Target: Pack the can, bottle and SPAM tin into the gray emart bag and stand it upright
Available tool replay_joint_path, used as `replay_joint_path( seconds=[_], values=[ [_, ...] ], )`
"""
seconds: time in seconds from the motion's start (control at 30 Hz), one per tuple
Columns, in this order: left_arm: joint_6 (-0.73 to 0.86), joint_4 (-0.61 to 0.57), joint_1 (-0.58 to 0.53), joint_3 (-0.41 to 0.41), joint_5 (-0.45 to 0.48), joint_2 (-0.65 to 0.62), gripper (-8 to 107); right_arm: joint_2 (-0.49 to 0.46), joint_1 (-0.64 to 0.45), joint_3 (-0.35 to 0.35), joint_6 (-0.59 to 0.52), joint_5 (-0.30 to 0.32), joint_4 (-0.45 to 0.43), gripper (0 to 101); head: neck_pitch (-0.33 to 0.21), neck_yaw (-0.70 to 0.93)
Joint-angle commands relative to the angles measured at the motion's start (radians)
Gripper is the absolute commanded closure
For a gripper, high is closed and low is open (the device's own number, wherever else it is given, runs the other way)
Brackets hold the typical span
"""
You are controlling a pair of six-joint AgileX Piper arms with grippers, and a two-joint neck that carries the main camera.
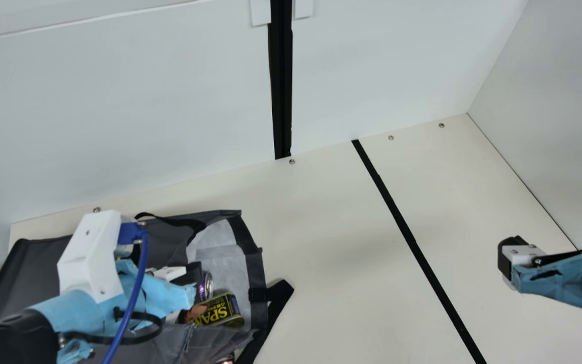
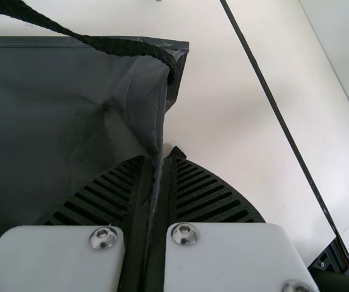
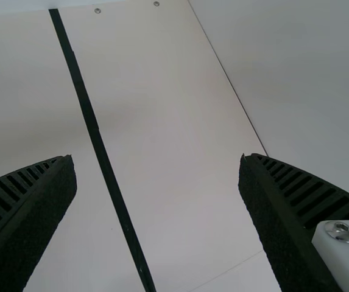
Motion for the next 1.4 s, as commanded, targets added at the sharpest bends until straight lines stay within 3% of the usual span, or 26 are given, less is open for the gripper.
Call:
replay_joint_path(
  seconds=[0.0,0.77,1.37],
  values=[
    [0.000,0.000,0.000,0.000,0.000,0.000,107,0.000,-0.001,-0.002,0.002,0.000,0.004,6,-0.023,-0.001],
    [0.000,0.000,0.000,0.000,0.000,0.000,107,0.007,0.040,-0.004,0.040,0.000,0.004,6,-0.023,-0.001],
    [0.000,0.000,0.000,0.000,0.000,0.000,107,0.109,0.055,-0.094,-0.022,0.000,0.045,6,-0.023,-0.001]
  ],
)
